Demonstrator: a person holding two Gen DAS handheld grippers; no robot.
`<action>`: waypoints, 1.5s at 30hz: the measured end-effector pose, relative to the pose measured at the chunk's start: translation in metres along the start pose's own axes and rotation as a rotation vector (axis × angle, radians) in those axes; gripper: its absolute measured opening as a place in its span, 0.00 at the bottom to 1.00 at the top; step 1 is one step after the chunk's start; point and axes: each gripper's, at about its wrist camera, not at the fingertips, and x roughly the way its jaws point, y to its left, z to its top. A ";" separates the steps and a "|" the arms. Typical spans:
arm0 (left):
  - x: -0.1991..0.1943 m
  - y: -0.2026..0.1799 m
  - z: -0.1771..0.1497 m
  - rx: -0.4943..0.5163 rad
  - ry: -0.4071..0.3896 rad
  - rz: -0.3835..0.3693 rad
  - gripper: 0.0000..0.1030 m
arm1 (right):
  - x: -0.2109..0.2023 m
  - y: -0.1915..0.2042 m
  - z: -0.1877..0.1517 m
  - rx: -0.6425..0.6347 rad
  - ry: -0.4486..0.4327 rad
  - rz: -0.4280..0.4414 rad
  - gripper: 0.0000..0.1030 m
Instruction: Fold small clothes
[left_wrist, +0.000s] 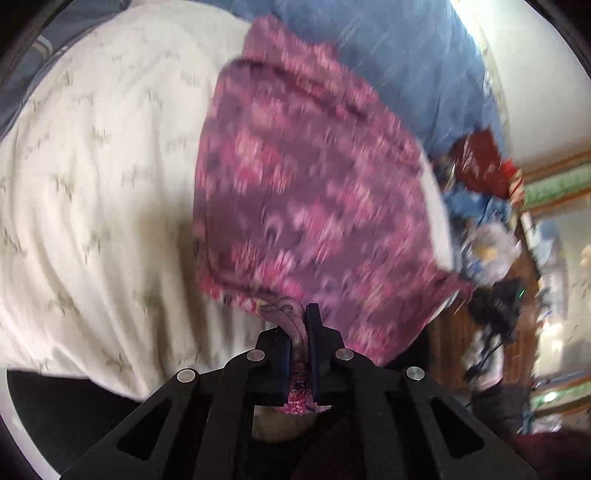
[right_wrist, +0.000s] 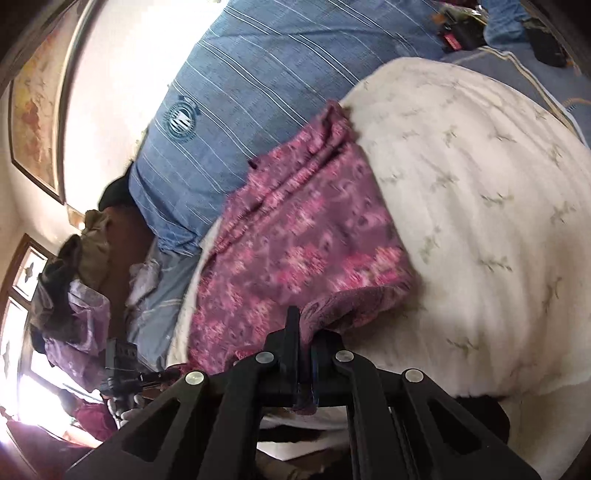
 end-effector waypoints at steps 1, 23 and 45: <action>-0.004 0.003 0.006 -0.009 -0.016 -0.010 0.05 | 0.000 0.003 0.006 -0.003 -0.009 0.015 0.04; 0.022 0.026 0.262 -0.215 -0.273 0.098 0.05 | 0.151 -0.016 0.218 0.172 -0.214 0.120 0.04; 0.091 0.091 0.368 -0.487 -0.224 -0.132 0.44 | 0.199 -0.089 0.260 0.650 -0.304 0.297 0.32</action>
